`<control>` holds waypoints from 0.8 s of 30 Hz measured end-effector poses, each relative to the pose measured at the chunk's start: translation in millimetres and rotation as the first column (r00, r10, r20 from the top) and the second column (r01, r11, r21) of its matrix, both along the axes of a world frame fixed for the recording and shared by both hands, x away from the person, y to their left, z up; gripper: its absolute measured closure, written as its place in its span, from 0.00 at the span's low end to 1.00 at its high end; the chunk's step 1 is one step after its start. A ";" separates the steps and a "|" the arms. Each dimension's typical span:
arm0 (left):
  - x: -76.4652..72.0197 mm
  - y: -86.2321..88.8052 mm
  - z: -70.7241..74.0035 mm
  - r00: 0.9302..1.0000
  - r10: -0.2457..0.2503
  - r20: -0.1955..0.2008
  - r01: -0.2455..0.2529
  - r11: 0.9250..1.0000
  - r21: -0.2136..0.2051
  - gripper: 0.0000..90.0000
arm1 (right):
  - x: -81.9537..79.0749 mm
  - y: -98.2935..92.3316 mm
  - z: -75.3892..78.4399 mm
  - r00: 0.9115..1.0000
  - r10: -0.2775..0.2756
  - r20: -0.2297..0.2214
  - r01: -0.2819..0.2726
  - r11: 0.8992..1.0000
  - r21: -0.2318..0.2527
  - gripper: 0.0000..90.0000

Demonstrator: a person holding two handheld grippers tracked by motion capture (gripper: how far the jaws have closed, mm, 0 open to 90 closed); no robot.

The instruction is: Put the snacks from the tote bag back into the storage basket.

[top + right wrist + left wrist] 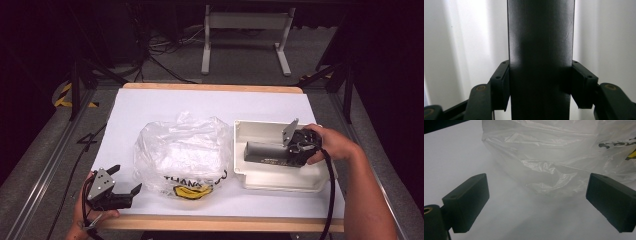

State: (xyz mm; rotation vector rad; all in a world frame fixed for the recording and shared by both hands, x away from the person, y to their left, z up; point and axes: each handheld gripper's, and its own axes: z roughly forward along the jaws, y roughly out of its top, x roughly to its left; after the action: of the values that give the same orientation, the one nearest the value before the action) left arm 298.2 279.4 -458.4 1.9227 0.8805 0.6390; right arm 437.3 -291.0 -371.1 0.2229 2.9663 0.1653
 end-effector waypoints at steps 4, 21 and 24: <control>-0.1 -0.3 -0.3 1.000 -0.003 -0.005 0.003 1.000 0.000 0.06 | 0.6 0.1 -0.9 1.000 -0.001 0.011 0.001 1.000 0.000 0.46; 0.5 0.1 -0.9 1.000 -0.008 -0.009 0.008 1.000 0.008 0.06 | 0.6 -1.8 -3.7 0.999 -0.023 0.030 0.025 0.998 -0.050 0.42; 0.5 0.0 -1.0 1.000 -0.007 -0.009 0.007 1.000 0.009 0.06 | 0.4 -3.9 -3.4 0.999 -0.031 0.028 0.032 0.998 -0.050 0.42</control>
State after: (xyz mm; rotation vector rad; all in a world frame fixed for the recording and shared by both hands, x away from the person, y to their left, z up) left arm 298.7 279.3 -459.4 1.9373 0.8776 0.6317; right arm 437.7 -294.9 -374.5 0.2587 2.9344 0.0883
